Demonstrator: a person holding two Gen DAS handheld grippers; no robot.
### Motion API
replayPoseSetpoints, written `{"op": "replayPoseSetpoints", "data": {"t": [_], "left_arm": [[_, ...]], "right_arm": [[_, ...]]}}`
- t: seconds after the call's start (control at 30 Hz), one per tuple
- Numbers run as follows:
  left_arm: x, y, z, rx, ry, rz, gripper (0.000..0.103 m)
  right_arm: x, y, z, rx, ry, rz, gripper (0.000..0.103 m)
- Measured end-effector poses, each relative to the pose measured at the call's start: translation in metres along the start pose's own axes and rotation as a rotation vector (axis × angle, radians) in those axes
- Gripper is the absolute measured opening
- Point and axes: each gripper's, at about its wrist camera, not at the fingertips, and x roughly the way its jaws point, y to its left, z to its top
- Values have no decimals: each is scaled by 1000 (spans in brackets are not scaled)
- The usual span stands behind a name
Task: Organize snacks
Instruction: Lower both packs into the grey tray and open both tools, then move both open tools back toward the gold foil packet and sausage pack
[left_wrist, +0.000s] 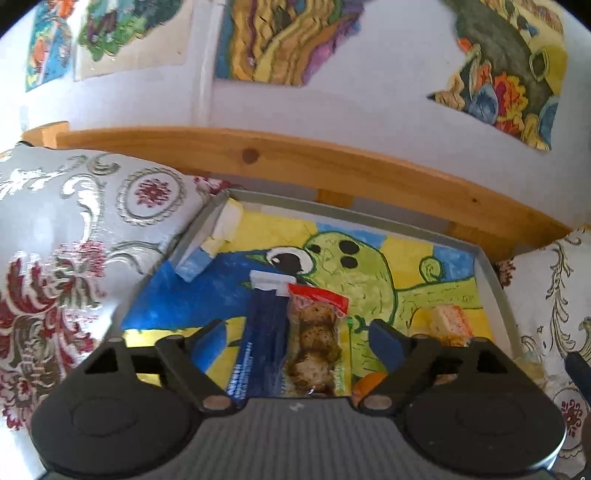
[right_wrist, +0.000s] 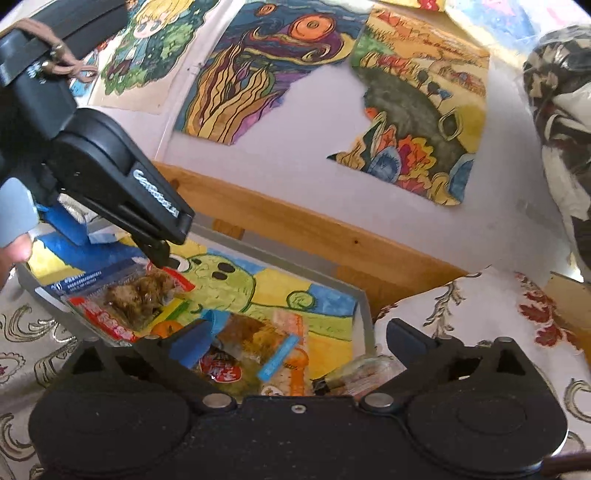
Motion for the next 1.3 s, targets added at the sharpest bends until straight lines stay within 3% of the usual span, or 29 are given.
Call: {"op": "replayPoseSetpoints", "data": {"t": [0.13, 0.67, 0.9, 1.3], "left_arm": [[-18, 12, -4, -29, -31, 19, 101], [-101, 81, -51, -73, -116, 33, 102], [-129, 106, -73, -105, -97, 58, 102], [-168, 141, -105, -119, -69, 106, 102]], "right_arm": [[-12, -4, 4, 30, -19, -3, 102], [-84, -7, 15, 144, -118, 29, 102], [-118, 2, 11, 184, -127, 52, 102], [-169, 34, -2, 131, -93, 113, 102]]}}
